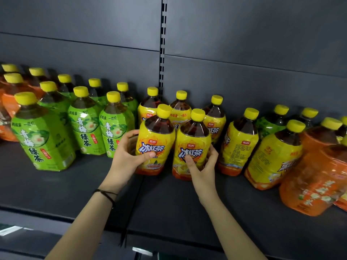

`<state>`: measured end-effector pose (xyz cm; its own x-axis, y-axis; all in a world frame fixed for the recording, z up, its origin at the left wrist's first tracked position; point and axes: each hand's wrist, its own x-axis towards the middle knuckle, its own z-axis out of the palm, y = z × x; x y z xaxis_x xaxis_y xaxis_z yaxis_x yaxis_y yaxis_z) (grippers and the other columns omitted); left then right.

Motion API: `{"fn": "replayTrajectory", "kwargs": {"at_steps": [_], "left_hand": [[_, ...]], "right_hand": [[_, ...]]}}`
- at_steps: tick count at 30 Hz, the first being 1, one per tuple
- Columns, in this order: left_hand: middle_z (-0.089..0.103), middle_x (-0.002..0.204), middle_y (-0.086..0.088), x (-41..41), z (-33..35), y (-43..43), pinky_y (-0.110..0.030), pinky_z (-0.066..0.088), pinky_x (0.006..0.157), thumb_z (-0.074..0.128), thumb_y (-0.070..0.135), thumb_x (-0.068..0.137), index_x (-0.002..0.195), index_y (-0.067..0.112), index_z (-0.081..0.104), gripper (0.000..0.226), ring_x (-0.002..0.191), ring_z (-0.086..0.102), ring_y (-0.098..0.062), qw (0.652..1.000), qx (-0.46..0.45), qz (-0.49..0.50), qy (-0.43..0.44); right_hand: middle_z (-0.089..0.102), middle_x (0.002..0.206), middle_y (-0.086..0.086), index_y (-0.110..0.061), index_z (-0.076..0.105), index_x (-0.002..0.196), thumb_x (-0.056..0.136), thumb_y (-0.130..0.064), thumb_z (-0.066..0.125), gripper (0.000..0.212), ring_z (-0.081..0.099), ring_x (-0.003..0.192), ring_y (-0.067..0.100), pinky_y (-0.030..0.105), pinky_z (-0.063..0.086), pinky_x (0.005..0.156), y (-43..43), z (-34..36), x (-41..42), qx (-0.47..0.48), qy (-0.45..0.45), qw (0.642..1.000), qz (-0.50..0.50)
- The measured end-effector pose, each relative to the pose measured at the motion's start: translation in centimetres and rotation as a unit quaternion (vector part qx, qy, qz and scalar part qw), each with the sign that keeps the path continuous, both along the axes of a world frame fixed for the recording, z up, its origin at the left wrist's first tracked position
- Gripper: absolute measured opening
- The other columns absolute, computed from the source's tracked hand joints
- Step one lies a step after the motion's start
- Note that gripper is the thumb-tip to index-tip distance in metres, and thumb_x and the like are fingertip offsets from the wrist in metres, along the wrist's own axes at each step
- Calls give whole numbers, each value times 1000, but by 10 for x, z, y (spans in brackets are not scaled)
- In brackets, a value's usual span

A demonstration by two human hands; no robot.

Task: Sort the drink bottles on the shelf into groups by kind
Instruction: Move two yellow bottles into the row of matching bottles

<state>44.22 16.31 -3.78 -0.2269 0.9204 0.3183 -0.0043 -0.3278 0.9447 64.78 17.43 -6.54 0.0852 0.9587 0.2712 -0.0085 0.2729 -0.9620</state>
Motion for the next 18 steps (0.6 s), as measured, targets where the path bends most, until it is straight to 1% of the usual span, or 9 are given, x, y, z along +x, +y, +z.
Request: {"fn": "replayTrajectory", "kwargs": {"at_steps": [3, 5, 7, 9, 11, 13, 14, 16, 18], "left_hand": [[65, 112, 0, -8, -3, 6, -19, 54, 72, 80, 13, 57, 113, 30, 54, 64, 99, 65, -5, 1000, -4, 16, -25], [66, 114, 0, -9, -7, 10, -24, 56, 76, 80, 16, 58, 113, 32, 55, 63, 104, 65, -11, 999, -12, 25, -38], [67, 116, 1, -9, -9, 10, -30, 57, 82, 81, 21, 58, 116, 32, 54, 65, 106, 65, -11, 999, -20, 37, -17], [65, 118, 3, -9, -13, 8, -27, 54, 89, 81, 31, 59, 125, 28, 51, 73, 106, 62, -2, 996, -37, 65, 47], [64, 117, 8, -9, -14, 4, -18, 50, 87, 77, 49, 61, 134, 27, 48, 81, 102, 59, 7, 983, -51, 114, 137], [65, 117, 8, -8, -14, -3, -29, 53, 80, 69, 67, 62, 136, 32, 48, 84, 101, 62, -6, 950, -55, 187, 243], [64, 118, 6, -7, -12, -6, -34, 53, 76, 66, 71, 61, 134, 33, 50, 83, 102, 62, -14, 931, -55, 226, 281], [55, 119, 4, -5, -9, -10, -36, 51, 69, 68, 68, 61, 128, 31, 54, 78, 105, 57, -18, 906, -47, 283, 311], [51, 114, 6, -3, -5, -11, -32, 46, 65, 72, 63, 62, 125, 32, 52, 73, 102, 55, -15, 903, -35, 296, 310]], "right_hand": [[47, 137, -7, -59, 27, 122, 73, -46, 72, 68, 52, 122, 5, 29, 51, 94, 5, 0, -8, 2, -2, 1000, 7], [47, 135, -11, -57, 26, 124, 73, -44, 72, 69, 53, 119, 1, 20, 53, 85, 8, 1, -13, -3, 4, 1000, 16], [47, 130, -17, -55, 25, 124, 73, -42, 71, 70, 53, 113, -8, 12, 52, 78, 10, 2, -15, -8, 10, 1000, 25], [47, 127, -21, -55, 25, 123, 74, -41, 70, 69, 53, 109, -13, 10, 51, 77, 12, 3, -16, -9, 8, 1000, 27], [48, 129, -18, -53, 26, 125, 74, -41, 70, 69, 53, 113, -10, 12, 52, 79, 12, 2, -15, -10, 5, 1000, 21], [48, 133, -12, -48, 25, 131, 73, -42, 70, 73, 52, 118, -3, 12, 52, 80, 13, 1, -15, -10, 2, 1000, 15], [47, 134, -10, -46, 25, 132, 73, -42, 70, 74, 51, 118, -2, 11, 51, 79, 13, 0, -15, -10, 1, 1000, 14], [47, 134, -10, -44, 24, 133, 73, -41, 70, 75, 51, 117, -3, 10, 51, 77, 13, 0, -15, -10, 2, 1000, 17], [47, 132, -13, -45, 24, 133, 75, -40, 70, 74, 51, 115, -6, 8, 50, 76, 13, -1, -16, -11, 9, 1000, 24]]}}
